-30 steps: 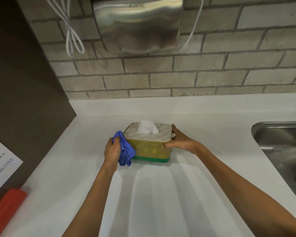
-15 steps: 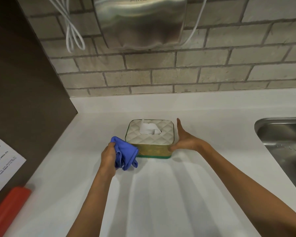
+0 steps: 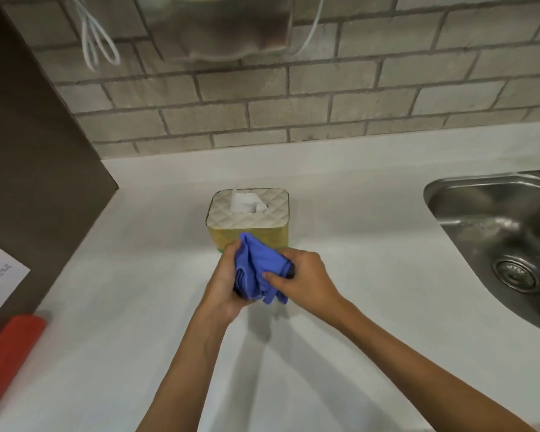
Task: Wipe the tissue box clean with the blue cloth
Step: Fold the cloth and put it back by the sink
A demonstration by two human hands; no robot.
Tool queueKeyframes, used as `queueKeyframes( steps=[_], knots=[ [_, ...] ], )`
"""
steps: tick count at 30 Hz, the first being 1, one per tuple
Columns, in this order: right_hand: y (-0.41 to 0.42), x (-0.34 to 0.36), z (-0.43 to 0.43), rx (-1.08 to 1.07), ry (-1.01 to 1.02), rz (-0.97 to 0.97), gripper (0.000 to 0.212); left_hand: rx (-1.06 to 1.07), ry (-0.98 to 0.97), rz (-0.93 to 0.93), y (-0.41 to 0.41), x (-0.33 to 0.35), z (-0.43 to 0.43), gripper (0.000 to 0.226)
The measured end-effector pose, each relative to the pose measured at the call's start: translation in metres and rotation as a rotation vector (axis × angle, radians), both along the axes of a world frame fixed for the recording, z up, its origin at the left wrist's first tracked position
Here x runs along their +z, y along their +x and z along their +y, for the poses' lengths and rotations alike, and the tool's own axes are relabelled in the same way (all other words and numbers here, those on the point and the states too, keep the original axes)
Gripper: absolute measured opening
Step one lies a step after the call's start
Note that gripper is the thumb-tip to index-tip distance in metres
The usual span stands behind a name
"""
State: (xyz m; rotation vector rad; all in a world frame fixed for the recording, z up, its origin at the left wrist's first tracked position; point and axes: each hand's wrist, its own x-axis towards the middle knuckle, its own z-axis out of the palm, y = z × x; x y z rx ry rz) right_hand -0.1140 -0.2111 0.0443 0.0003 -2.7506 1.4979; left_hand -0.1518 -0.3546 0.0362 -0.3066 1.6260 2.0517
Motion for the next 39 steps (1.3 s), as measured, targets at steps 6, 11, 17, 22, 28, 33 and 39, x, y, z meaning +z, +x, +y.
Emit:
queueKeyframes(
  steps=[6,11,17,22,28,33,39],
  knots=[
    [0.030,0.014,0.087,-0.287,-0.024,-0.069,0.017,-0.427,-0.102,0.068,0.031,-0.001,0.054,0.040],
    [0.074,0.017,0.181,-0.500,-0.148,-0.116,0.024,-0.478,-0.301,0.105,0.059,-0.008,0.128,0.033],
    [0.147,0.000,0.299,-0.755,-0.286,-0.170,0.037,-0.512,-0.222,0.062,0.106,-0.023,0.224,0.028],
    [0.202,-0.028,0.369,-0.922,-0.199,-0.243,0.047,-0.550,-0.214,0.083,0.148,-0.040,0.302,0.020],
    [0.218,-0.045,0.408,-0.971,-0.098,-0.216,0.045,-0.467,-0.339,0.127,0.172,-0.057,0.358,0.019],
    [0.215,-0.054,0.423,-0.935,-0.003,-0.217,0.044,-0.435,-0.488,0.288,0.182,-0.061,0.374,0.020],
    [0.218,-0.061,0.424,-0.883,0.130,-0.314,0.039,-0.491,-0.822,0.562,0.188,-0.066,0.377,0.041]
  ],
)
